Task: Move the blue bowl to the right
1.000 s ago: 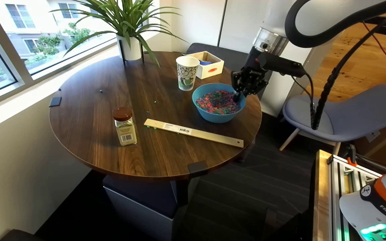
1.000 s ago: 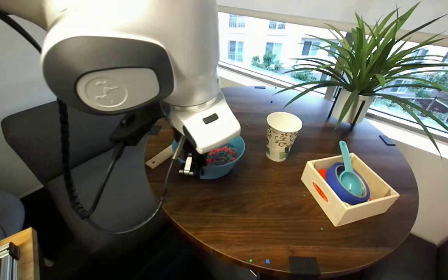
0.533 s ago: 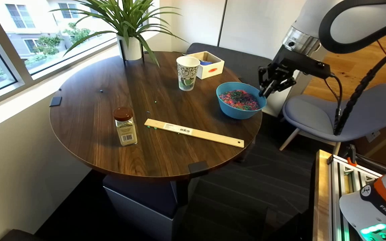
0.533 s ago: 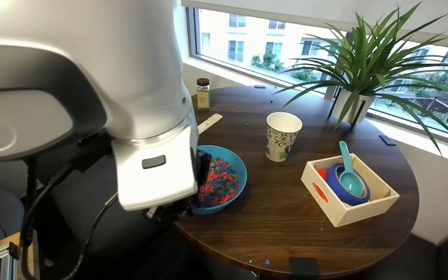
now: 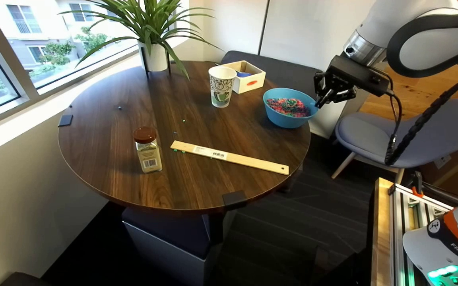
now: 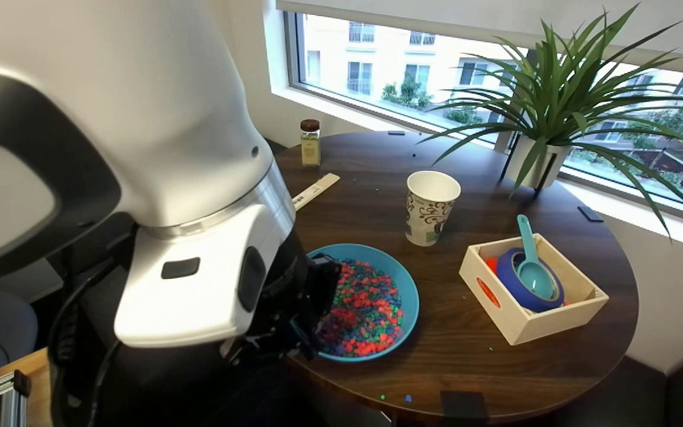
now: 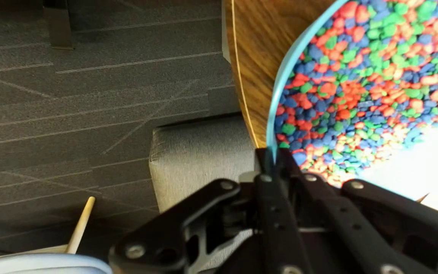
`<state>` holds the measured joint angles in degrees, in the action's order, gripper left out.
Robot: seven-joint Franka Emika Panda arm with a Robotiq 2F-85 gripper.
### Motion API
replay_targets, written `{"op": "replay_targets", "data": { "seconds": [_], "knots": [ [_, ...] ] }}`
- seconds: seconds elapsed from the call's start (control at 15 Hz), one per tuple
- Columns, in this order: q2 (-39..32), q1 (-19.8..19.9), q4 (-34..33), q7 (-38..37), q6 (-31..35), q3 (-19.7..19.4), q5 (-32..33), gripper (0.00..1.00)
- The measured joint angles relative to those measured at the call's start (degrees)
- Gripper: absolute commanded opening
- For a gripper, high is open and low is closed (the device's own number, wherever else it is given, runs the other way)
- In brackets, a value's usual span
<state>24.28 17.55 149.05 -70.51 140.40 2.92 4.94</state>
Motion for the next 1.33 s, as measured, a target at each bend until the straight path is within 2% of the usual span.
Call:
{"op": "replay_targets", "data": {
  "seconds": [0.33, 0.6, 0.67, 0.73, 1.07, 1.33],
  "knots": [
    [-2.0, 0.7, -0.8, -7.0, 3.1, 1.4, 4.6, 0.04],
    [-5.1, 0.8, -3.3, -9.1, 4.5, 1.4, 5.6, 0.03],
    [-5.9, 0.8, -4.1, -9.3, 4.6, 1.4, 5.6, 0.32],
    [-6.6, 0.8, -4.8, -9.5, 4.6, 1.4, 5.6, 0.33],
    [-6.6, -0.7, -8.1, -9.9, 2.5, 1.5, 5.8, 0.69],
    [-2.1, -6.9, -10.4, -4.5, -1.3, 1.5, 2.5, 0.99]
  ]
}}
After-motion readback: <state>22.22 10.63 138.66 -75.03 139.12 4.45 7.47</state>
